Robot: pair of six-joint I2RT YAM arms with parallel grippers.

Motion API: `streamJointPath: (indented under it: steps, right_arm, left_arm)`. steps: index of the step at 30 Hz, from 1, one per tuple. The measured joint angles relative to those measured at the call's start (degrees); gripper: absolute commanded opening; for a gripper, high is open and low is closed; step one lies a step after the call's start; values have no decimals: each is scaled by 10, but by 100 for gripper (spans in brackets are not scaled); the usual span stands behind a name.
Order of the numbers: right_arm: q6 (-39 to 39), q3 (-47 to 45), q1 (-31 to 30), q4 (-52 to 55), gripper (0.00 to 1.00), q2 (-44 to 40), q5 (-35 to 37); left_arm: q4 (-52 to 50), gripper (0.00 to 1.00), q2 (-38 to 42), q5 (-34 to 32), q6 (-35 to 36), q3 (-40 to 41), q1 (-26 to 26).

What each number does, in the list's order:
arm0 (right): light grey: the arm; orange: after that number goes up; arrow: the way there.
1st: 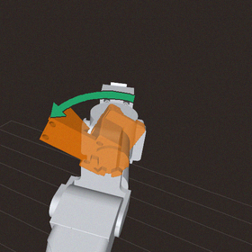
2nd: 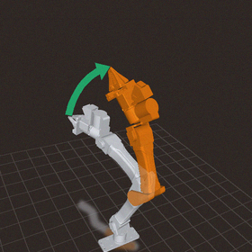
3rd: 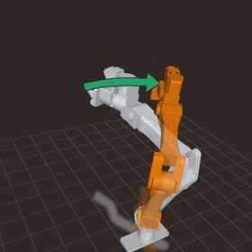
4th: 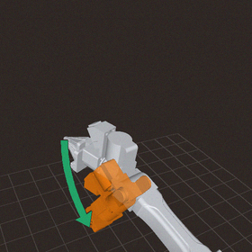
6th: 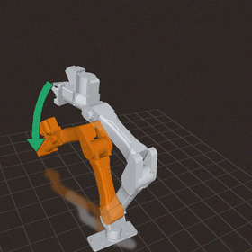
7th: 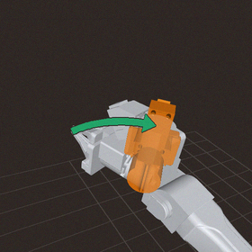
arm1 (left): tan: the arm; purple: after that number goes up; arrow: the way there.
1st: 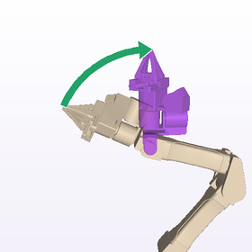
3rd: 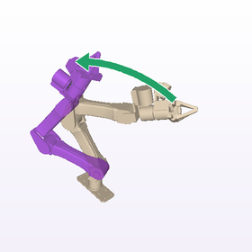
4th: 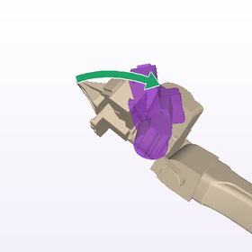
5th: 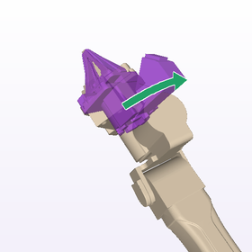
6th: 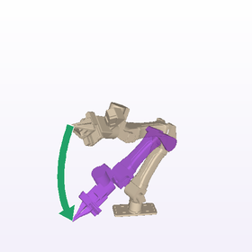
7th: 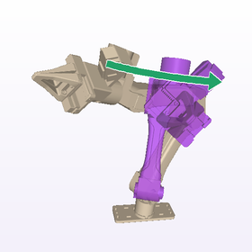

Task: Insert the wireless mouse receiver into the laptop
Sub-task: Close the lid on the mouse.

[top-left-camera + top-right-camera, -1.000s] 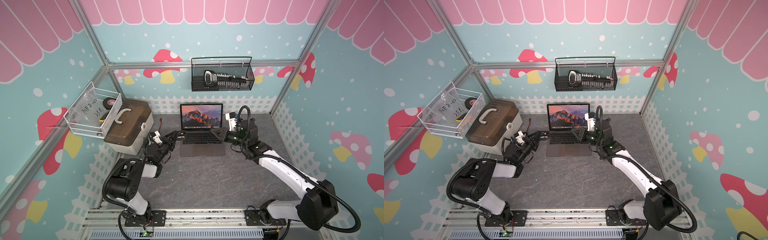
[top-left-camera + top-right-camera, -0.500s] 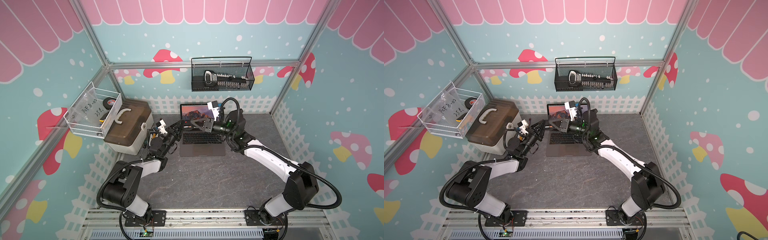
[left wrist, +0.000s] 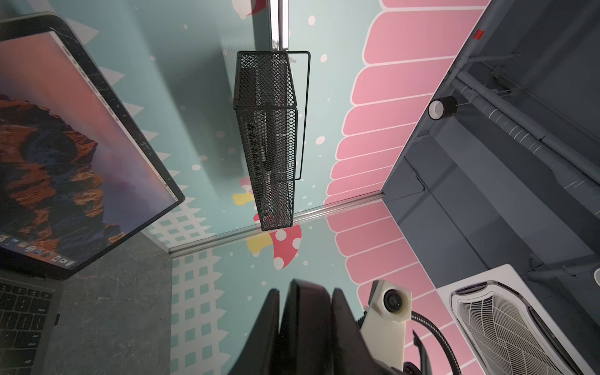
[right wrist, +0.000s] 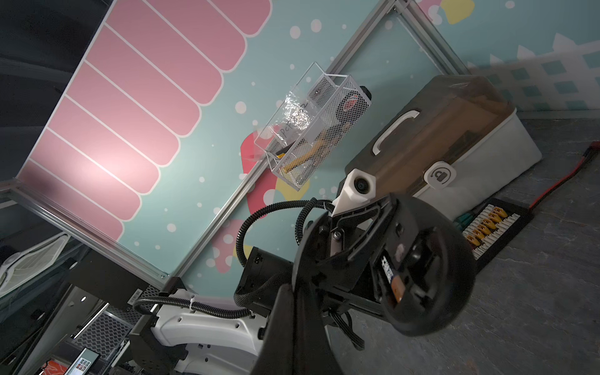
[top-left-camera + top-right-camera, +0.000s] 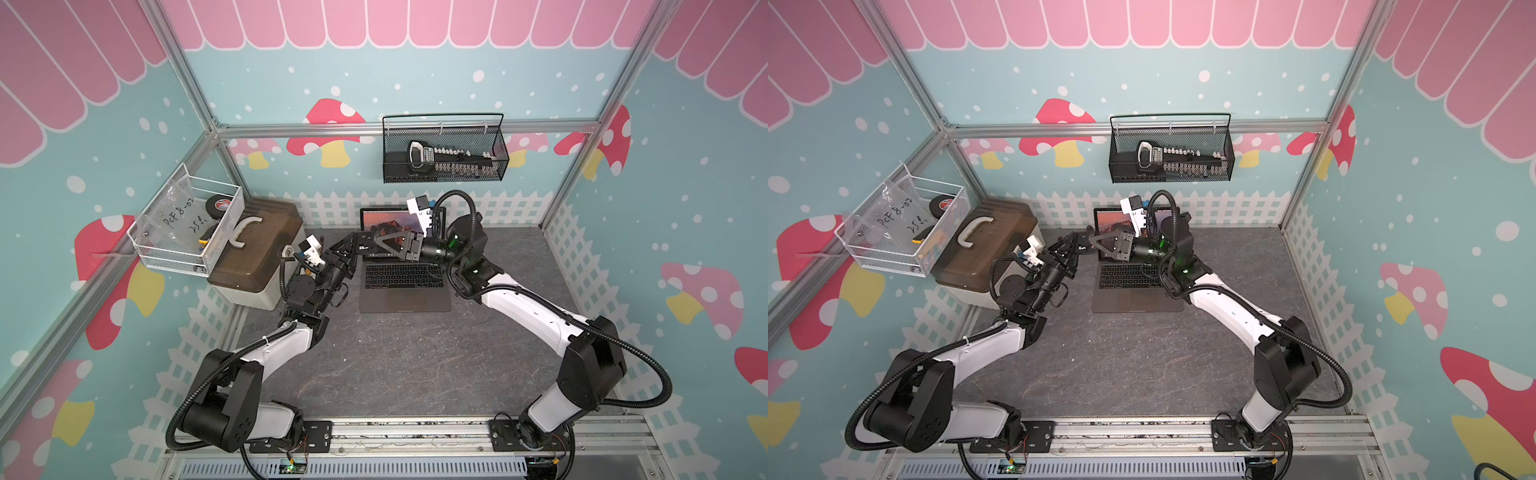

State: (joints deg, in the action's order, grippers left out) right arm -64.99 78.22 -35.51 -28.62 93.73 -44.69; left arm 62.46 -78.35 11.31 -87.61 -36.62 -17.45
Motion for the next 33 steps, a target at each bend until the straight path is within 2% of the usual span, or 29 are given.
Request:
streamJointPath:
  steps: [11,19,33]
  right_arm:
    - [-41,6,6,-15,0,21,2]
    - [-98,-24,7,-68,0,21,25]
    - [-180,-47,7,-165,0,40,26]
  left_arm:
    - [-12,0,7,-17,-3,10,0]
    - [-12,0,7,-26,-7,13,0]
    - [-13,0,11,-37,-9,15,0]
